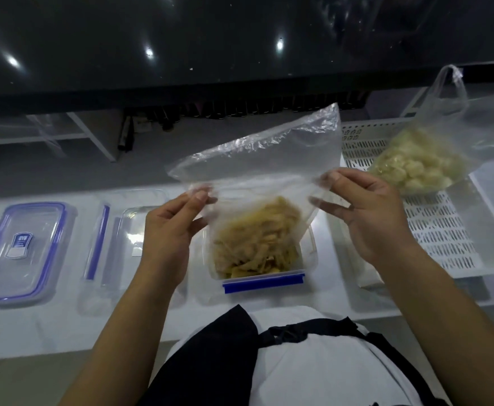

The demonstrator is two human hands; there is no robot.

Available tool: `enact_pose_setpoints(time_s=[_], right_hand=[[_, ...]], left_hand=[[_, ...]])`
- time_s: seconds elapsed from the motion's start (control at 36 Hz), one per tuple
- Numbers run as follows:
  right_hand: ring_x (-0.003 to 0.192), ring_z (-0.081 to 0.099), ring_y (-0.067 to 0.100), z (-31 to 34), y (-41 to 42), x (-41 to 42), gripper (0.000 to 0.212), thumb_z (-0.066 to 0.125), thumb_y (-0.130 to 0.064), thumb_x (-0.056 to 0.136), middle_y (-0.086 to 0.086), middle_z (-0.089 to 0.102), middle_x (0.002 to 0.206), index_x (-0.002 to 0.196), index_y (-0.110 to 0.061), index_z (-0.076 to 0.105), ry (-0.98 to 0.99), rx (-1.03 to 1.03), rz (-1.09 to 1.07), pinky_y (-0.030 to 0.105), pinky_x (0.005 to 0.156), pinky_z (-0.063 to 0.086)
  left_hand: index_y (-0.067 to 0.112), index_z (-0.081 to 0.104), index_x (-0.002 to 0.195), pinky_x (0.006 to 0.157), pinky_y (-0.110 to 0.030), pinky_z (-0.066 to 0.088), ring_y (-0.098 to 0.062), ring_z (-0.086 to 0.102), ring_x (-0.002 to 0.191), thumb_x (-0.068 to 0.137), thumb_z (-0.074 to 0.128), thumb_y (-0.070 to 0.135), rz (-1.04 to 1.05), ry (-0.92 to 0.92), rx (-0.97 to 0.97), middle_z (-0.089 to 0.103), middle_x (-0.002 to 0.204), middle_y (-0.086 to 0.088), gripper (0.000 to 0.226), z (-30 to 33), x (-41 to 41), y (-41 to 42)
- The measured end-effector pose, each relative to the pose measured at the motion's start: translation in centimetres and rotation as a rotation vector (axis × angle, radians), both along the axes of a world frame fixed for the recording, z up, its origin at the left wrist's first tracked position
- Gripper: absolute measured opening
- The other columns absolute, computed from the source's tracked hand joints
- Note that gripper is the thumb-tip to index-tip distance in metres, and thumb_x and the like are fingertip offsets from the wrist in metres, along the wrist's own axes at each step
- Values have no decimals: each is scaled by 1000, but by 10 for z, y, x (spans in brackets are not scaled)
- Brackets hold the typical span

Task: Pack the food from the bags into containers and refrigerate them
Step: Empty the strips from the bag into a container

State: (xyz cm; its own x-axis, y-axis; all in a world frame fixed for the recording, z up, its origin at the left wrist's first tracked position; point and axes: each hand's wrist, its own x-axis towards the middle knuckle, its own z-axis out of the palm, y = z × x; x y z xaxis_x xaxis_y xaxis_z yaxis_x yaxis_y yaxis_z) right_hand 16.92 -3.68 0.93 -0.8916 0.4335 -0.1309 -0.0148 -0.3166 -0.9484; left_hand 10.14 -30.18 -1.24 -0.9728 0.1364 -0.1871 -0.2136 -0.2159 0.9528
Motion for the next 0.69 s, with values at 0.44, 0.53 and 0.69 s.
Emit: enact_pose_setpoints(time_s=[0.44,0.53,0.69], right_hand=[[116,63,6,-58,-8,16,35,85,-50,65,-12,73,114,99,-45,76,-266,314,117,30,96,50],[119,62,11,-57,-12,14,32,83,-45,75,-7,72,117,104,-32,76,-224,342,165,37,104,49],[128,50,1,-50,-21,13,39,78,-51,76,-14,55,136,113,-39,72,-176,487,273,28,106,43]], left_hand=[[30,74,115,85,-23,57,-12,72,105,79,83,37,-155,-31,-245,77,111,3,38,-23,5,-5],[37,77,102,84,-21,53,-6,71,102,84,80,27,-205,14,-372,77,105,9,21,-26,10,-6],[33,80,91,78,-20,56,-7,74,91,87,78,18,-152,36,-367,79,97,9,16,-24,7,-7]])
